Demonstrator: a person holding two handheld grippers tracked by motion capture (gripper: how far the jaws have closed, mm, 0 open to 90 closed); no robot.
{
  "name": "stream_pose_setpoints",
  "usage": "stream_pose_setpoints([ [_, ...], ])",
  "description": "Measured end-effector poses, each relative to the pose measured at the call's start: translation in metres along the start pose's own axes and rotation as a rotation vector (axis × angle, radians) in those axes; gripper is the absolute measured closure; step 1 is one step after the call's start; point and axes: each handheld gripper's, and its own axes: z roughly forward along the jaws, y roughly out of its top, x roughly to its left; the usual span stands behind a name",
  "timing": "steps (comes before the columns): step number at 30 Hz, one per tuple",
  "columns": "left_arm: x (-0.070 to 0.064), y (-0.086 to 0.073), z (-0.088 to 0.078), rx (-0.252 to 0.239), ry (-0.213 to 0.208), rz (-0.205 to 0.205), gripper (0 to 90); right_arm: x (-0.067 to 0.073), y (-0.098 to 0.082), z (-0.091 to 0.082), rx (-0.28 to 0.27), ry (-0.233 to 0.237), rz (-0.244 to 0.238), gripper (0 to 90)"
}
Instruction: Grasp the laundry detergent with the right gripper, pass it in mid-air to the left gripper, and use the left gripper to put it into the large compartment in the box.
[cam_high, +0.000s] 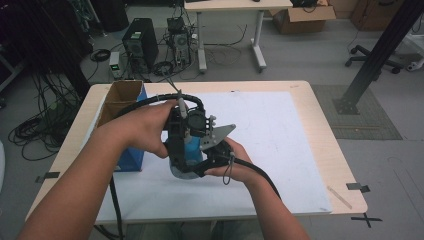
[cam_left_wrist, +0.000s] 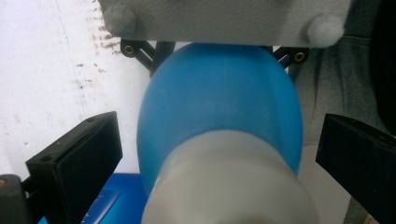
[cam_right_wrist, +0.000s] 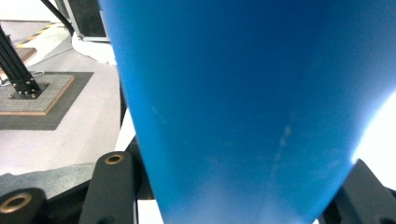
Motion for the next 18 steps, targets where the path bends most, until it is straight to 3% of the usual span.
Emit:
stream_pose_setpoints([
  [18, 0.0006, -0.0029, 0.0013, 0.01, 0.007, 0.015, 11.5, 0.0001, 0.0012, 0.0008, -0.003, 0.001, 0.004, 44.5],
])
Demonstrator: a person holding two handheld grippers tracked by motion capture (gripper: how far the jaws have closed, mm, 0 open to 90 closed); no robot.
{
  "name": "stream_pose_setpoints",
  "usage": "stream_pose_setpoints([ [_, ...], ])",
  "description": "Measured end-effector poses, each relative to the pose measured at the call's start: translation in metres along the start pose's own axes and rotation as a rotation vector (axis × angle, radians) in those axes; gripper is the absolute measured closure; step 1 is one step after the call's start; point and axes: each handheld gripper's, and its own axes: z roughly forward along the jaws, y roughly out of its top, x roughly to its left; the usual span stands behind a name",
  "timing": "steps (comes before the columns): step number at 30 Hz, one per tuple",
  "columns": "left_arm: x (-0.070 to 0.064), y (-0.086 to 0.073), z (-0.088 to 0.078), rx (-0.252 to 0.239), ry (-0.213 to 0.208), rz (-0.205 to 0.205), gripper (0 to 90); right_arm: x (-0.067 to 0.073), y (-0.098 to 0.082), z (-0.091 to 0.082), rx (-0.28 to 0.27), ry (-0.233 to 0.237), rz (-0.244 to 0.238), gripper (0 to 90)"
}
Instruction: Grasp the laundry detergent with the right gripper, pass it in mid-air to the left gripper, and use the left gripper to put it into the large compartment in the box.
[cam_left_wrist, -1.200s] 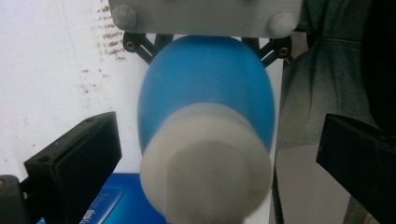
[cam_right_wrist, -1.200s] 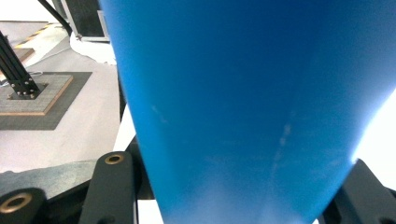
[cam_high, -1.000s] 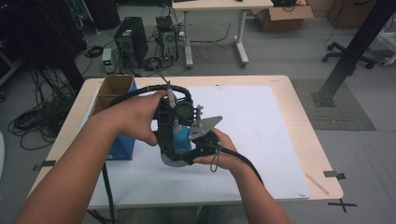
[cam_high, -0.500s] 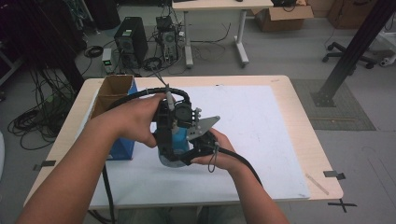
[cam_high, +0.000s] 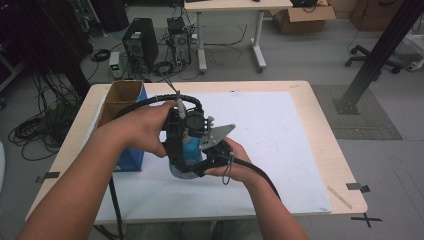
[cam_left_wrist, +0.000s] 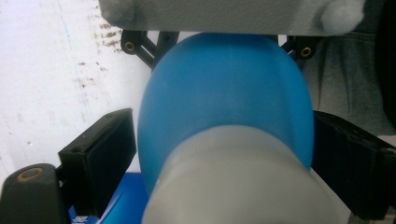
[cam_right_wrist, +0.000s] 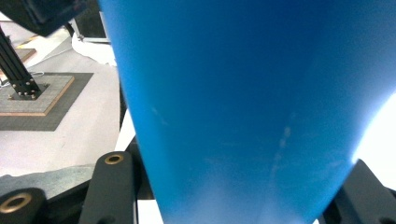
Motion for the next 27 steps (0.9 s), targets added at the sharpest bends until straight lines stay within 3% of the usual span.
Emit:
stream_pose_setpoints([
  [10, -0.0012, -0.0017, -0.002, -0.005, -0.001, 0.007, 20.7, 0.001, 0.0018, 0.001, -0.002, 0.0, -0.008, 44.5],
  [23, -0.0024, -0.0043, -0.0024, -0.013, 0.007, 0.003, 26.0, 0.0016, 0.0036, 0.0016, -0.003, -0.001, -0.008, 44.4],
  [27, -0.0019, -0.0047, -0.002, -0.007, -0.002, 0.003, 32.9, 0.0022, 0.004, 0.0027, -0.003, 0.0, -0.011, 44.4],
])
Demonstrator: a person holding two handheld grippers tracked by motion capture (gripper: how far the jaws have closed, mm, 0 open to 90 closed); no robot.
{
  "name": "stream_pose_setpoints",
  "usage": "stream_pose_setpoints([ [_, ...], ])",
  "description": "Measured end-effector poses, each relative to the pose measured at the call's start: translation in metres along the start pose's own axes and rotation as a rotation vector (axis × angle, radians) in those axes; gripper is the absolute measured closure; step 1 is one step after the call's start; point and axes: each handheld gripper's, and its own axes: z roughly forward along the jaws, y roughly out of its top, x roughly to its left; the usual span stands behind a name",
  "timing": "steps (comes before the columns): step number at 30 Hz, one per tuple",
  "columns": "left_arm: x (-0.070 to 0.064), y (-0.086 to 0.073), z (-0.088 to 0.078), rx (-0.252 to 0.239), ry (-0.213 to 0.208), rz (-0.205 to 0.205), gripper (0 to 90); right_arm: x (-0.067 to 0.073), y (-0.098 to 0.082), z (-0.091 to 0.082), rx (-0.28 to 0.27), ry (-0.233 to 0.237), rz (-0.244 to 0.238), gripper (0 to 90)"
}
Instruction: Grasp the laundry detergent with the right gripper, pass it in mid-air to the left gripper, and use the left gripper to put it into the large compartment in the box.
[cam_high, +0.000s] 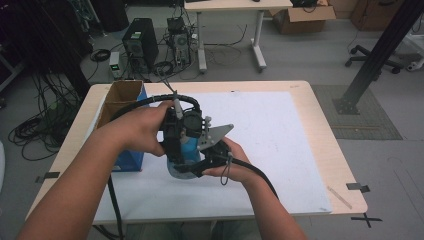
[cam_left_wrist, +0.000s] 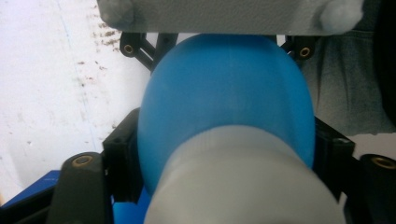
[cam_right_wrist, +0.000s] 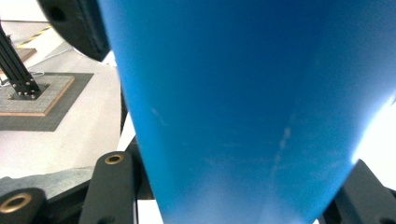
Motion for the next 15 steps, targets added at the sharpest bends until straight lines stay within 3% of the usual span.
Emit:
stream_pose_setpoints([
  [3, 0.0003, -0.0011, 0.0004, -0.007, 0.0, 0.003, 37.2, 0.0008, 0.0002, 0.0008, 0.0, 0.005, 0.003, 44.5],
  [12, -0.0026, 0.0002, 0.0045, 0.021, 0.037, 0.006, 38.0, 0.0002, -0.0019, 0.0027, 0.017, -0.011, -0.004, 44.5],
  [15, -0.0009, 0.0002, 0.0065, 0.017, 0.03, 0.01, 38.2, -0.0001, -0.0032, 0.003, 0.021, -0.012, -0.001, 44.5],
])
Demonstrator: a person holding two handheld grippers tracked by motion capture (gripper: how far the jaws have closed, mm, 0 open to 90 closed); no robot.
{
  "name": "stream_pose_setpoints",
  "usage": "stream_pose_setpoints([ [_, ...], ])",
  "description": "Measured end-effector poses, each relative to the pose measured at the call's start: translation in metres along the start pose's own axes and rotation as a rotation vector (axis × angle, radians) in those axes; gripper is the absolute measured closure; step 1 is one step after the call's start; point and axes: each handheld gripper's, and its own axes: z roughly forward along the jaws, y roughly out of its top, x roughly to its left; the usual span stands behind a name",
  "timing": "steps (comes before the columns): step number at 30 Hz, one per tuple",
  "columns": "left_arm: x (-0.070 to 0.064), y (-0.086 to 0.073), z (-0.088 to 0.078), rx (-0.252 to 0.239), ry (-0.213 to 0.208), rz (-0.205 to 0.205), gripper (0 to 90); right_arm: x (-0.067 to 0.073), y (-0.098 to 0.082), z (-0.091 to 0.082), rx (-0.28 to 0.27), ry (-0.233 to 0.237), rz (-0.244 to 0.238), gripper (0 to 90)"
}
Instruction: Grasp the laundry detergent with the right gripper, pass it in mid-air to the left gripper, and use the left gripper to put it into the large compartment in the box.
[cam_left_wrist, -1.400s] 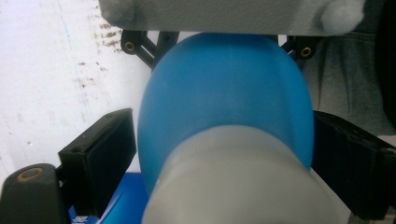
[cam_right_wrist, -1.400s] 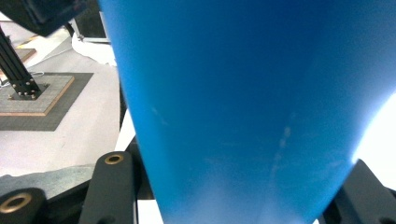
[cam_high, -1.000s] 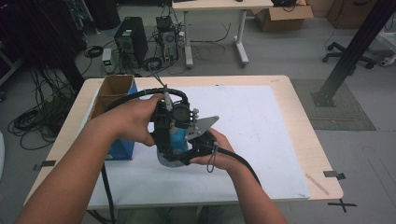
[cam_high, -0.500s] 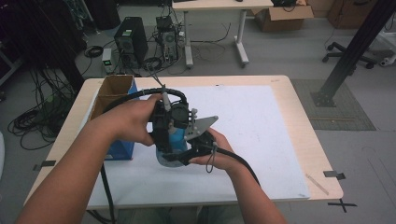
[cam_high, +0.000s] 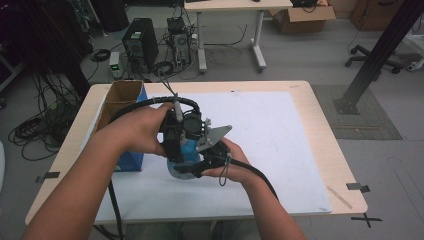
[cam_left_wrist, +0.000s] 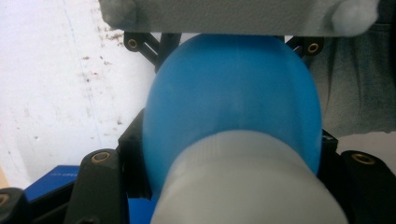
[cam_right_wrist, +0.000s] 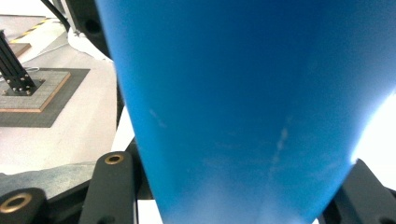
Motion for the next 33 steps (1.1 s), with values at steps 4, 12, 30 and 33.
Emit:
stream_pose_setpoints([
  [4, 0.002, 0.0, 0.0, -0.005, -0.009, -0.007, 38.4, -0.001, -0.001, -0.001, -0.002, -0.003, 0.004, 44.5],
  [12, 0.006, 0.0, -0.003, -0.032, -0.023, -0.024, 38.5, -0.002, -0.001, -0.004, -0.018, 0.001, 0.004, 43.0],
  [30, 0.012, 0.008, -0.006, -0.013, -0.021, -0.03, 38.4, -0.007, -0.015, -0.013, -0.062, -0.017, 0.092, 20.1],
  [33, 0.013, 0.009, -0.007, -0.011, -0.022, -0.031, 38.4, -0.008, -0.017, -0.016, -0.065, -0.027, 0.101, 16.0],
])
